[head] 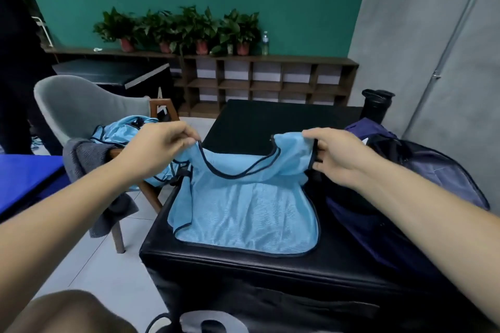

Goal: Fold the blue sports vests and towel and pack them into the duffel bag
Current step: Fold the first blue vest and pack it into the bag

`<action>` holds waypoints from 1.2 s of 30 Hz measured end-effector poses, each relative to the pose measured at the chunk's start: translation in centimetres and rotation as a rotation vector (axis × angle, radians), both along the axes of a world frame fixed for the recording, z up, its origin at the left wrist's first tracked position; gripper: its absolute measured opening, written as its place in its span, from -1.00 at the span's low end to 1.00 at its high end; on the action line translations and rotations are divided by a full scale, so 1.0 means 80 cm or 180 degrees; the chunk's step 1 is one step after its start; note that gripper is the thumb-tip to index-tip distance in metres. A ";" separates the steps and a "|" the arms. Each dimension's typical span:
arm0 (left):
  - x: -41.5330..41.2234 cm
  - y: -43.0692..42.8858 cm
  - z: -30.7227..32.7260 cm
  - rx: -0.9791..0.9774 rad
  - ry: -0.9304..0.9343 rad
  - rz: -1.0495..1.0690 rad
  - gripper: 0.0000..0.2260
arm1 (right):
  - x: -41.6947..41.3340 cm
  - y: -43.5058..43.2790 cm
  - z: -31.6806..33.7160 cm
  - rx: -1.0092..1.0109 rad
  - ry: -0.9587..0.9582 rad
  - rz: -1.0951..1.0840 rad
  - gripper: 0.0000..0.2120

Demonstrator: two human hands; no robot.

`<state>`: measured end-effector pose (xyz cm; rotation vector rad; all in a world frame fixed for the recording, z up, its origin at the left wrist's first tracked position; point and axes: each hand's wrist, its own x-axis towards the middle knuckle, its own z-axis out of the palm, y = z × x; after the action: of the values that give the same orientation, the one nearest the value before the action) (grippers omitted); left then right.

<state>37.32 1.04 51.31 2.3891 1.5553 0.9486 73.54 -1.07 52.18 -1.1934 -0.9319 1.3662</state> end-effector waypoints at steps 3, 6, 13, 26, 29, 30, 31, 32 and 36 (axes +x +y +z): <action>-0.003 -0.023 -0.015 -0.0147 0.0088 -0.0088 -0.89 | -0.004 -0.041 -0.027 -0.0135 -0.0188 0.0144 -0.94; -0.007 -0.033 -0.030 -0.0563 0.0150 -0.0179 -0.90 | 0.000 -0.065 -0.059 -0.0318 -0.0482 0.0264 -0.89; -0.003 -0.032 -0.061 -0.1758 0.1151 -0.0533 -0.85 | 0.018 -0.094 -0.118 -0.0701 -0.0932 0.0654 -0.85; 0.099 -0.016 -0.061 -0.1475 0.0955 -0.0504 -0.94 | 0.045 -0.119 -0.093 0.1049 -0.3893 0.0424 -0.90; 0.164 -0.011 -0.068 -0.1281 0.0401 -0.0571 -0.98 | 0.070 -0.134 -0.057 0.1565 -0.3872 -0.0059 -0.96; 0.188 -0.009 -0.070 -0.1278 0.0208 -0.0595 -0.99 | 0.087 -0.134 -0.045 0.1682 -0.3857 -0.0306 -0.98; 0.212 -0.009 -0.072 -0.1308 -0.0021 -0.0630 -0.98 | 0.108 -0.131 -0.033 0.1781 -0.3885 -0.0581 -0.96; 0.237 -0.009 -0.073 -0.1365 -0.0278 -0.0662 -0.98 | 0.133 -0.127 -0.024 0.1829 -0.3918 -0.0863 -0.95; 0.323 -0.005 -0.074 -0.1524 -0.0947 -0.0694 -0.96 | 0.248 -0.092 -0.022 0.1263 -0.3906 -0.1754 -0.92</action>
<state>63.14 0.67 45.43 1.9330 1.2160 0.7413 93.35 -8.45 50.40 -1.7732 -1.4334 -0.1235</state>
